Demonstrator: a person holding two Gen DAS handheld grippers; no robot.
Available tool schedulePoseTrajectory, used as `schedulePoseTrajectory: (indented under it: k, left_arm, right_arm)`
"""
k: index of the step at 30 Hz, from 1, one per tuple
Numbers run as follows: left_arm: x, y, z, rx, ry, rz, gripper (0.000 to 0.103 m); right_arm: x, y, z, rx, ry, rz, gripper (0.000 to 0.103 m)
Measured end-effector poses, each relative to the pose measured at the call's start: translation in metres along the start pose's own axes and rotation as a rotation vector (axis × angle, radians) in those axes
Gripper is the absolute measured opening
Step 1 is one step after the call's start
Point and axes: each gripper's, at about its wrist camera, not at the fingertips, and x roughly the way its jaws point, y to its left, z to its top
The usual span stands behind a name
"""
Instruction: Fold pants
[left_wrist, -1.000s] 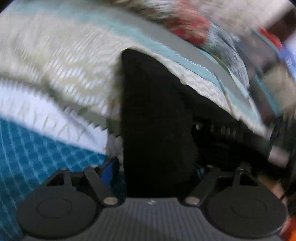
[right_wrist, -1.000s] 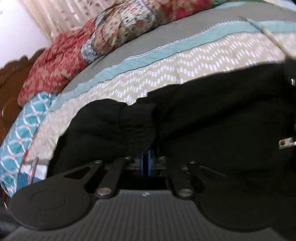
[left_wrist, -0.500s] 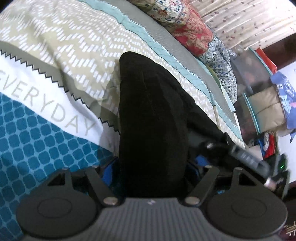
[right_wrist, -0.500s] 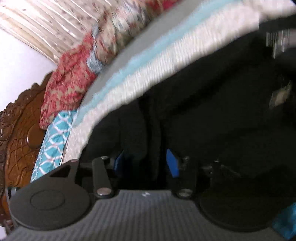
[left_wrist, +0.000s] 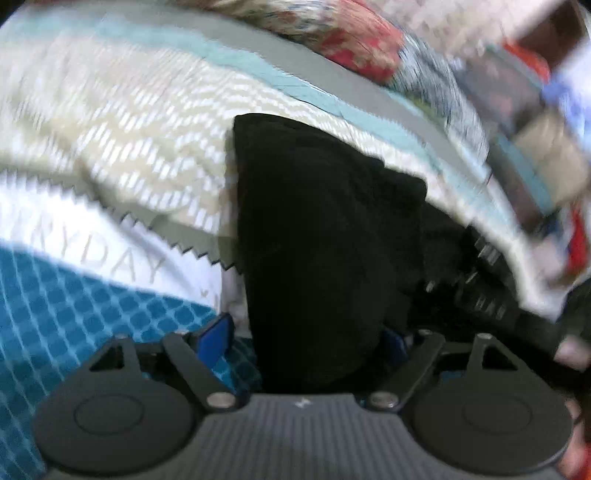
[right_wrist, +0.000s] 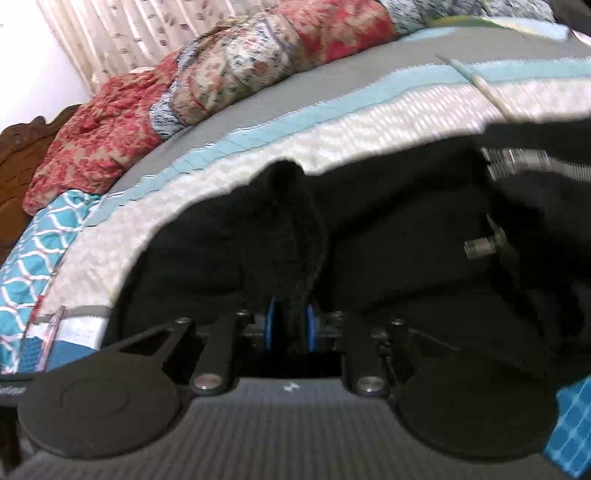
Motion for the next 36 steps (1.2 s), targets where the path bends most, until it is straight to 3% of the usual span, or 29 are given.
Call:
schedulePoseTrajectory:
  k: [3,5,8,10,13,15,17,19,23,25,28,29,30,34,36]
  left_arm:
    - [0.009,-0.025,-0.004,0.149,-0.015,0.115,0.079]
    - [0.01,-0.03,-0.004,0.167,-0.013,0.132,0.08]
    - [-0.003,-0.019,0.002,0.084,0.001,0.072,0.079]
    - [-0.024,-0.004,0.004,-0.002,-0.014,-0.001,0.08]
    - [-0.064,0.016,0.011,-0.081,-0.131,-0.055,0.08]
    - [-0.08,0.024,0.025,-0.118,-0.207,-0.072,0.077]
    - [-0.08,0.027,0.041,-0.153,-0.231,-0.084,0.07]
    - [-0.07,0.026,0.056,-0.163,-0.237,-0.113,0.051]
    - [-0.035,0.016,0.073,-0.151,-0.184,-0.208,0.025]
    - [-0.014,0.01,0.07,-0.121,-0.13,-0.208,0.023]
    - [0.025,0.006,0.054,-0.045,-0.032,-0.085,0.021]
    - [0.034,0.007,0.048,-0.013,-0.046,-0.069,0.021]
    - [0.034,0.008,0.042,0.011,-0.078,-0.078,0.021]
    - [0.037,0.002,0.05,-0.001,-0.045,-0.056,0.021]
    - [0.036,-0.001,0.056,-0.01,-0.033,-0.047,0.021]
  right_arm:
    - [0.0,-0.001,0.005,0.027,0.01,-0.001,0.024]
    - [0.0,-0.003,0.007,0.034,0.019,0.009,0.029]
    - [-0.012,-0.011,0.009,0.104,0.011,0.042,0.048]
    - [-0.022,-0.012,0.01,0.13,-0.028,0.042,0.048]
    - [-0.042,-0.01,0.011,0.092,-0.099,0.027,0.049]
    - [-0.047,-0.004,0.014,0.063,-0.129,0.05,0.041]
    - [-0.046,0.009,0.019,0.019,-0.142,0.081,0.034]
    - [-0.039,0.026,0.022,-0.03,-0.13,0.125,0.03]
    - [-0.024,0.048,0.019,-0.103,-0.085,0.178,0.029]
    - [-0.017,0.044,0.015,-0.108,-0.047,0.171,0.029]
    - [0.003,0.025,0.006,-0.045,0.04,0.135,0.021]
    - [0.007,0.017,0.003,-0.026,0.043,0.14,0.011]
    - [0.01,0.012,0.002,-0.01,0.044,0.14,0.01]
    - [0.012,0.003,0.007,0.07,0.062,0.19,0.01]
    - [0.006,0.0,0.01,0.094,0.062,0.228,0.016]
